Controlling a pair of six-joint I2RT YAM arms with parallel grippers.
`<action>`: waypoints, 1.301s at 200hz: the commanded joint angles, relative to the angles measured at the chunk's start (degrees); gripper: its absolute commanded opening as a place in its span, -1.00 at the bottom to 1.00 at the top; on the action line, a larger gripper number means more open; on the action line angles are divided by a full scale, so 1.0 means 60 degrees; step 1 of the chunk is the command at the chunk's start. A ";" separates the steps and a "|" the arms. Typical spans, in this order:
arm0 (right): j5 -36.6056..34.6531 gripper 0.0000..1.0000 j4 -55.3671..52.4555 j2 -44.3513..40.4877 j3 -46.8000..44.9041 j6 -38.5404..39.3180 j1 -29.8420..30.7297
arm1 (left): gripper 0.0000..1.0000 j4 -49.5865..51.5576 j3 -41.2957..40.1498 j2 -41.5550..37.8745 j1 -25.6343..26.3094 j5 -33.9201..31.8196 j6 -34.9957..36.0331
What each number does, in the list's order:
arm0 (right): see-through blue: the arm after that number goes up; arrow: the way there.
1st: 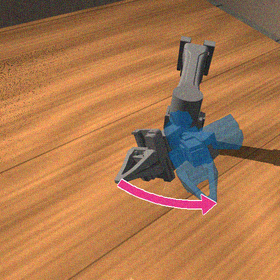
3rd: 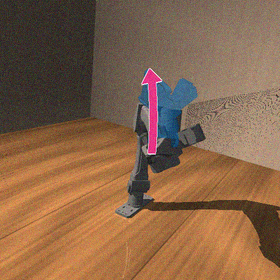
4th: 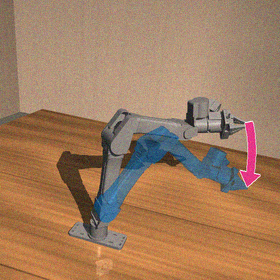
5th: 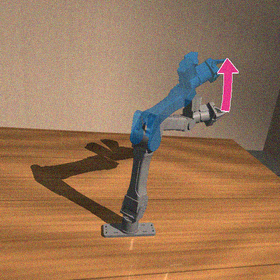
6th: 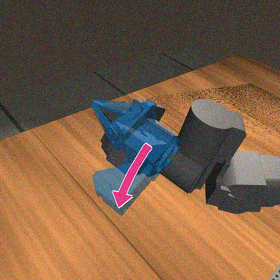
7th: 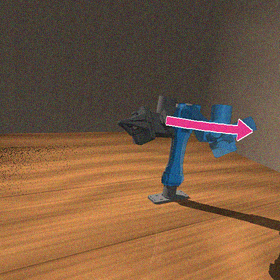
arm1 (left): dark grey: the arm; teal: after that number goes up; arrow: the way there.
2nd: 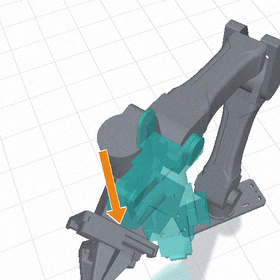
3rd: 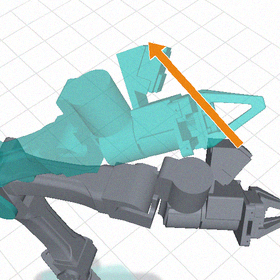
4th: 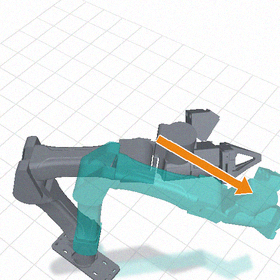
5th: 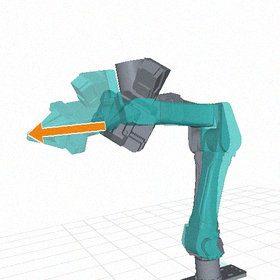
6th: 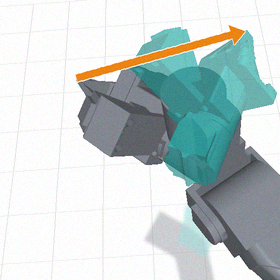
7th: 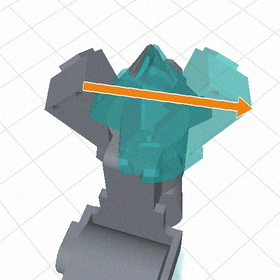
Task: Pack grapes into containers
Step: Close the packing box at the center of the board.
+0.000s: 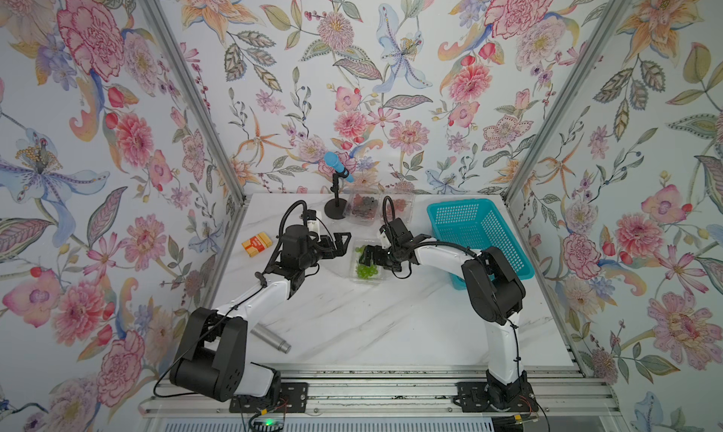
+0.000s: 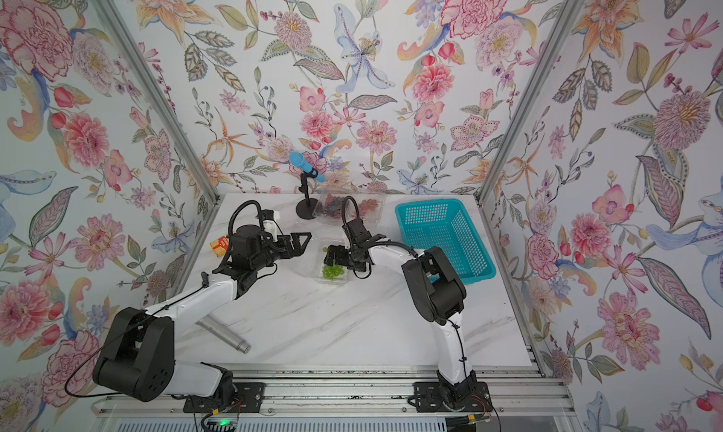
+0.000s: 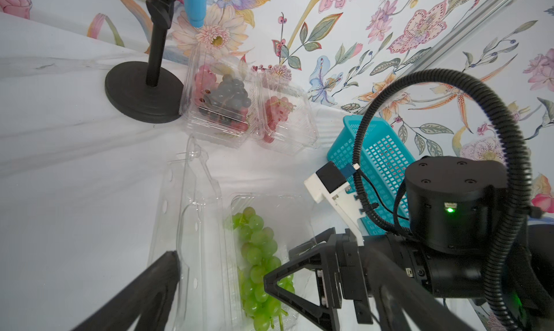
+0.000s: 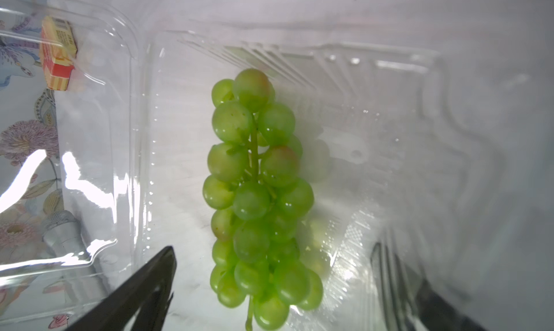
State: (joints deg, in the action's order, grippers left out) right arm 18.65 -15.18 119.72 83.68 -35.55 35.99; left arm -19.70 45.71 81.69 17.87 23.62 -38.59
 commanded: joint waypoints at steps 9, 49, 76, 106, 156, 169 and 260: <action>0.0632 0.99 0.0317 0.0054 0.0120 -0.0141 0.0085 | 0.99 0.0263 0.0344 -0.0109 0.0465 0.0026 -0.0176; 0.1145 0.99 0.0964 -0.0422 -0.0544 -0.0328 -0.0278 | 1.00 0.0423 0.0911 0.0138 0.1087 -0.0232 -0.0189; 0.1359 0.99 0.1080 -0.0689 -0.0863 -0.0164 -0.0488 | 1.00 0.0362 0.1160 0.0422 0.1444 -0.0368 -0.0266; 0.1508 0.99 0.1303 -0.1080 -0.1375 -0.0087 -0.0707 | 0.99 0.0193 0.1331 0.0760 0.1820 -0.0466 -0.0359; 0.1566 0.99 0.1752 -0.2209 -0.2726 0.0053 -0.1265 | 0.99 -0.0440 0.1224 0.1064 0.2229 -0.0640 -0.0610; 0.1617 0.99 0.1870 -0.2435 -0.3029 0.0020 -0.1462 | 0.99 -0.0712 0.1157 0.1195 0.2320 -0.0608 -0.0712; 0.2117 0.99 0.2582 -0.3680 -0.4517 -0.0213 -0.1894 | 0.99 -0.3093 0.0076 0.2393 0.2530 -0.0514 -0.2039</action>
State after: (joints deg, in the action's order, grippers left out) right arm 29.10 -2.70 100.33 58.04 -36.05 25.02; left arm -32.45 47.62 95.09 32.60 20.75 -47.79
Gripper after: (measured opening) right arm 0.996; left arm 0.997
